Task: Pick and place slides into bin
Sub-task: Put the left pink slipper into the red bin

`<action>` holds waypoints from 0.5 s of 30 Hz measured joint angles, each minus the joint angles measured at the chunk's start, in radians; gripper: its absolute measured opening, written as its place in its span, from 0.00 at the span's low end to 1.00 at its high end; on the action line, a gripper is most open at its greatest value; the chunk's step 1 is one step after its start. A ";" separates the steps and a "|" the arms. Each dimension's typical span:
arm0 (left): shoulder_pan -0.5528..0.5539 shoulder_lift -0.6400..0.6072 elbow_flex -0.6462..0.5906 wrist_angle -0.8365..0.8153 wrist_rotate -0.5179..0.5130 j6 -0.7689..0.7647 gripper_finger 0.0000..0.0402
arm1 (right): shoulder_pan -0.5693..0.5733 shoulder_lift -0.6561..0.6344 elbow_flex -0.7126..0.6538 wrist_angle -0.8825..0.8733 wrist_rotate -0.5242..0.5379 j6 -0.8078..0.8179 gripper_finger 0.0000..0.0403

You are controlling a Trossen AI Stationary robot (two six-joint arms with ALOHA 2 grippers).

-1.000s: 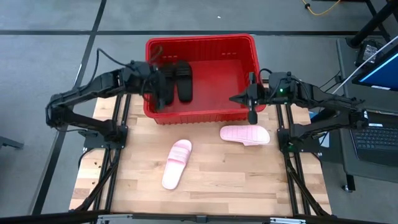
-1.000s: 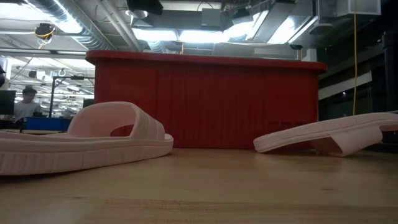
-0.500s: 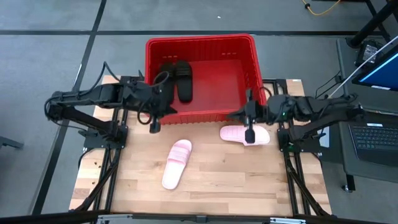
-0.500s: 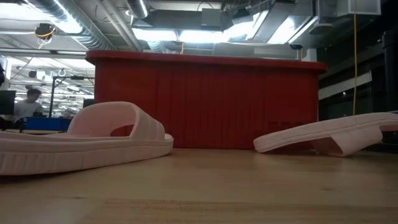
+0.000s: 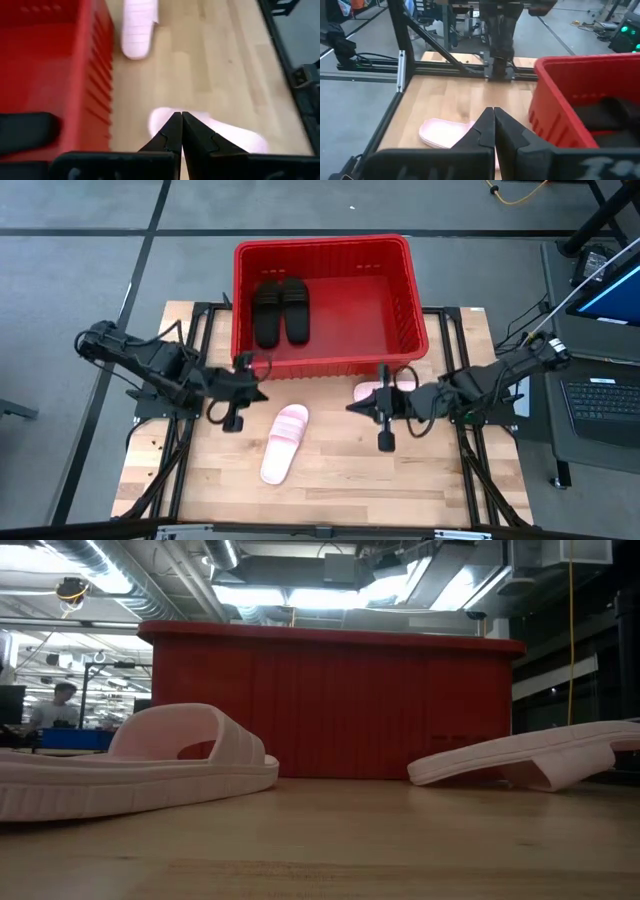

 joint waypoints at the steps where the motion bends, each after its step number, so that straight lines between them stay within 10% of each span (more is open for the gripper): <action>1: -0.019 0.001 -0.007 0.002 -0.002 -0.022 0.01 | 0.007 0.010 0.000 0.011 0.001 0.000 0.01; 15: -0.142 0.003 -0.292 0.064 -0.149 -0.351 0.12 | 0.041 0.125 0.001 0.157 0.019 0.004 0.01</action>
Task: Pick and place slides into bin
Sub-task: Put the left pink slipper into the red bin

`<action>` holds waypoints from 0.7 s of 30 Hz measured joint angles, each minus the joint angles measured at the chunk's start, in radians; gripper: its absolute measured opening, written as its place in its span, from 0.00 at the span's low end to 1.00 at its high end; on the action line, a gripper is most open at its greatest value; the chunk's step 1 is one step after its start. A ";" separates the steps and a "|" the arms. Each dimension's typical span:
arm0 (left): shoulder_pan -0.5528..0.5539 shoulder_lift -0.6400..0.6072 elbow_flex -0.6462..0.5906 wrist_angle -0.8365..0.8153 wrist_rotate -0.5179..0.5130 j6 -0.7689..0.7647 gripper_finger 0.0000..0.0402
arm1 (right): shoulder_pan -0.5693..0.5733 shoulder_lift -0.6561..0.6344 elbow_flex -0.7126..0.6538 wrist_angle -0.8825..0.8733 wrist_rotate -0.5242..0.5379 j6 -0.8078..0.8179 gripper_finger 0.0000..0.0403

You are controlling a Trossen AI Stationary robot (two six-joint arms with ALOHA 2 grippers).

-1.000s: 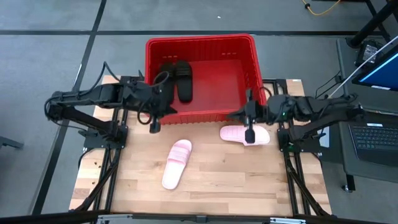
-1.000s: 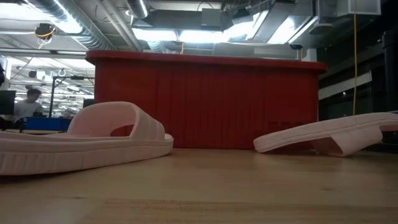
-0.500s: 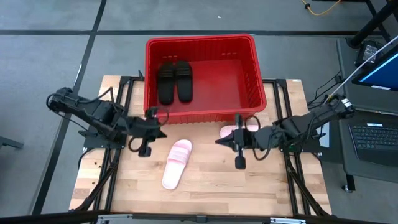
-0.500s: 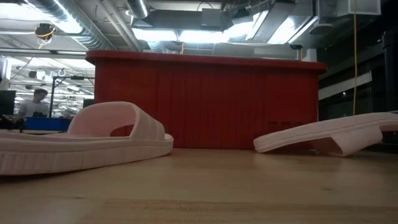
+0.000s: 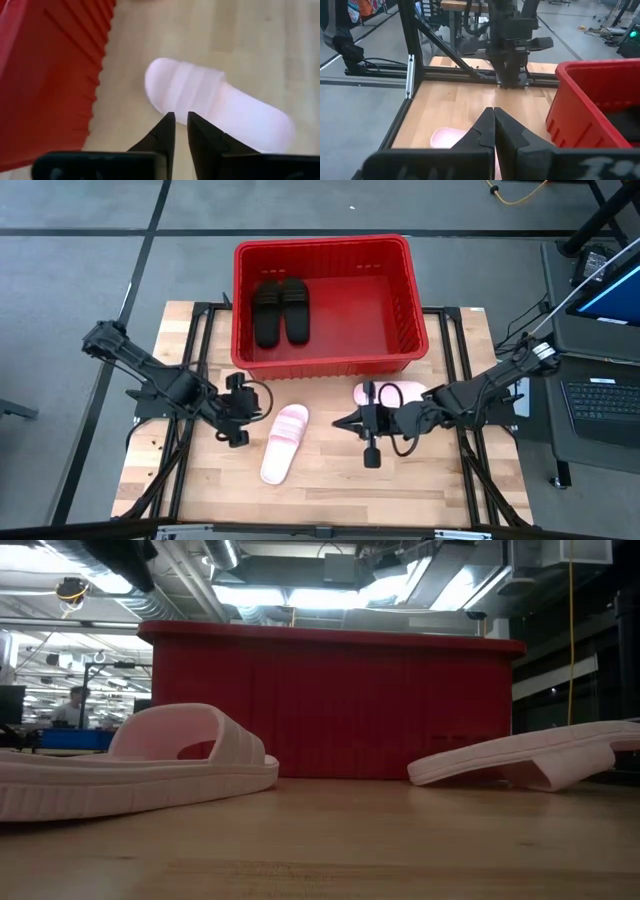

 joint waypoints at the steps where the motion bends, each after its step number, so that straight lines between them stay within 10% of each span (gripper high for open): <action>1: 0.000 0.000 -0.014 0.019 -0.011 0.000 0.14 | 0.000 0.007 0.000 0.000 0.000 0.005 0.01; 21: -0.131 0.062 -0.242 0.353 -0.131 0.083 0.46 | -0.035 0.051 0.000 -0.001 0.000 0.100 0.02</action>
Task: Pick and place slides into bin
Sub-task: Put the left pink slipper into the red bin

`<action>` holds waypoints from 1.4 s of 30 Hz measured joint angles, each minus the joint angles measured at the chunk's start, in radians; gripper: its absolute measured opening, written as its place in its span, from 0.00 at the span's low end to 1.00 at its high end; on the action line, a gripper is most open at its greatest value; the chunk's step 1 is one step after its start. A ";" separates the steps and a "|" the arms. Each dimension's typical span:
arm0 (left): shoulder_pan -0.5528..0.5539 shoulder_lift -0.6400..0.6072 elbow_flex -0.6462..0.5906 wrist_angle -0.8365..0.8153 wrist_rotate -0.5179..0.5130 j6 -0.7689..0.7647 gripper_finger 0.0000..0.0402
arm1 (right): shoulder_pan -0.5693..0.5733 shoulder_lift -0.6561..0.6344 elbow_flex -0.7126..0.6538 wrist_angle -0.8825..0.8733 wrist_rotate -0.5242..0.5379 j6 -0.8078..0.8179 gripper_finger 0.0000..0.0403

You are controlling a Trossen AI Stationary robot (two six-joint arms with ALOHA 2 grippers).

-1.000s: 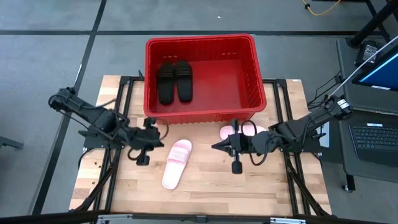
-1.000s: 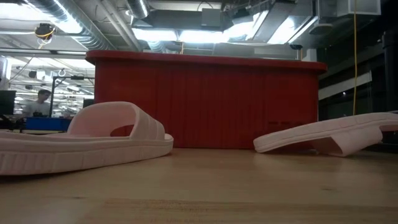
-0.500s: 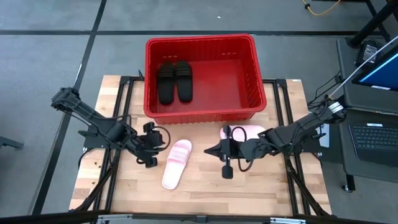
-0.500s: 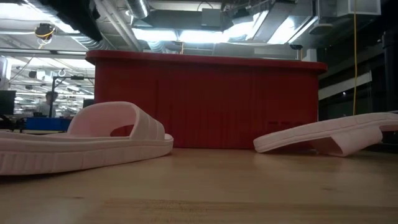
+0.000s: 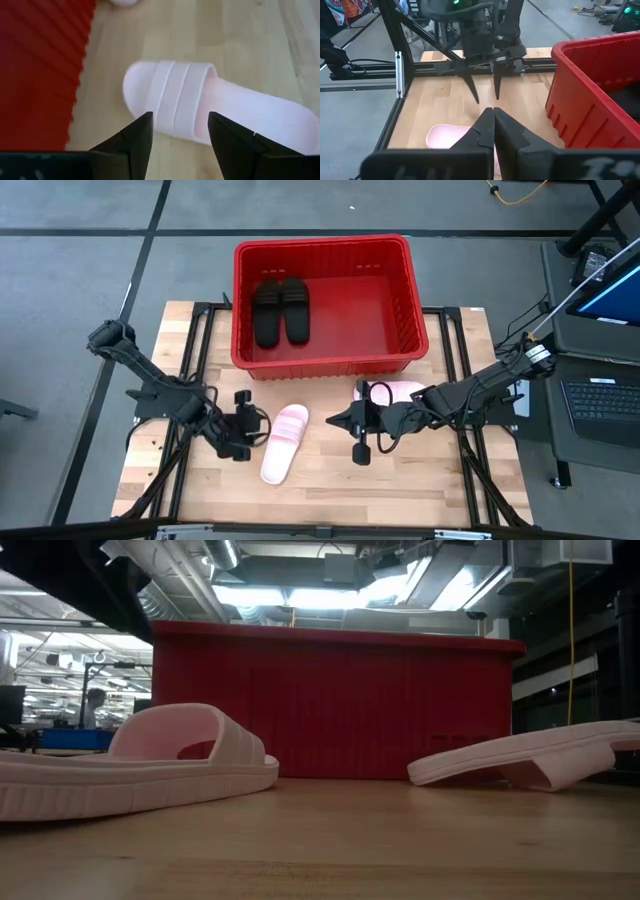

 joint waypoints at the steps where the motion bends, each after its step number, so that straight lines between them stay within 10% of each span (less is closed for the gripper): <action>1: -0.012 0.017 -0.004 0.024 -0.021 0.026 0.46 | 0.000 0.000 0.000 0.000 0.000 0.000 0.01; 35: 0.046 0.340 -0.028 0.123 -0.077 0.010 0.46 | -0.039 0.000 0.000 0.000 -0.001 0.002 0.03; 42: 0.056 0.340 -0.028 0.171 -0.060 0.032 0.33 | -0.039 0.000 0.000 0.000 -0.001 0.000 0.03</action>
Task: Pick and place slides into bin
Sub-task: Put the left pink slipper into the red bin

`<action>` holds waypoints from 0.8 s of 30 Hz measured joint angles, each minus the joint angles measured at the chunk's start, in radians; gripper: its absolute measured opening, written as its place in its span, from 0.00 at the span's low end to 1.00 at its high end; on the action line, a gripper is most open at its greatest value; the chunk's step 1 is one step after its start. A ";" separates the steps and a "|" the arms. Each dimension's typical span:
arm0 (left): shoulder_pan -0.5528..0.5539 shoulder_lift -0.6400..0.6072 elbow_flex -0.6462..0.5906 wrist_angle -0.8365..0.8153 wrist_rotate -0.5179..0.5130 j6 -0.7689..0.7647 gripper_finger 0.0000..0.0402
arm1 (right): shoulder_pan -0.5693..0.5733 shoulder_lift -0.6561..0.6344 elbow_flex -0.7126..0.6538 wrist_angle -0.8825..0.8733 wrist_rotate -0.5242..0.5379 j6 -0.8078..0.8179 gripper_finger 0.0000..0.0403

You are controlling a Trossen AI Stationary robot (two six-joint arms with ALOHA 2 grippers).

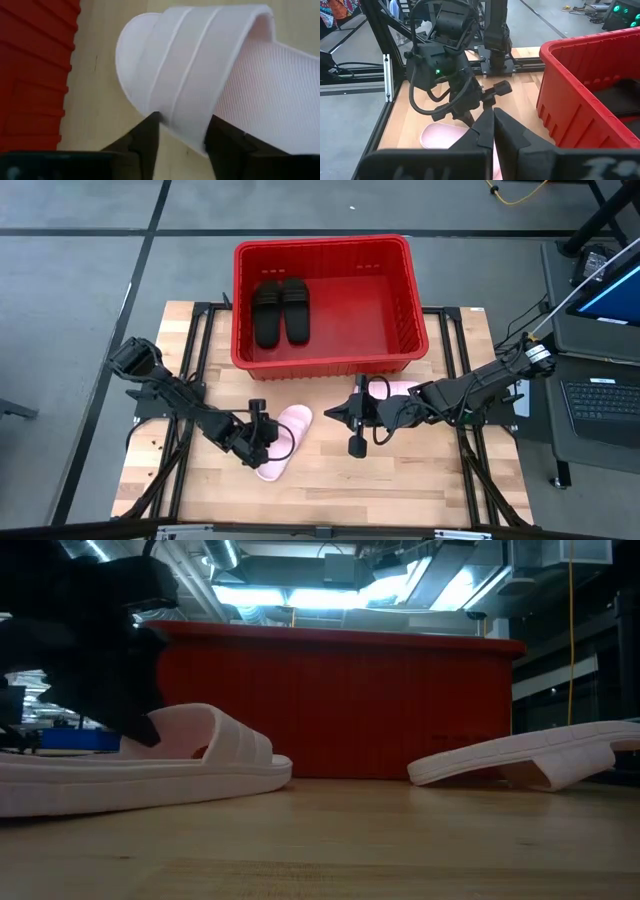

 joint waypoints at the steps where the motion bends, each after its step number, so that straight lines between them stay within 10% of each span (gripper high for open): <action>1: -0.001 0.000 0.000 0.010 0.000 0.005 0.30 | 0.000 0.000 0.000 0.000 0.000 0.000 0.03; 7: -0.002 0.000 0.000 0.020 0.000 0.015 0.04 | 0.000 0.000 0.000 0.000 0.000 -0.001 0.03; 24: 0.006 -0.049 0.254 -0.296 -0.014 0.023 0.01 | 0.040 0.000 0.077 0.001 -0.002 -0.063 0.02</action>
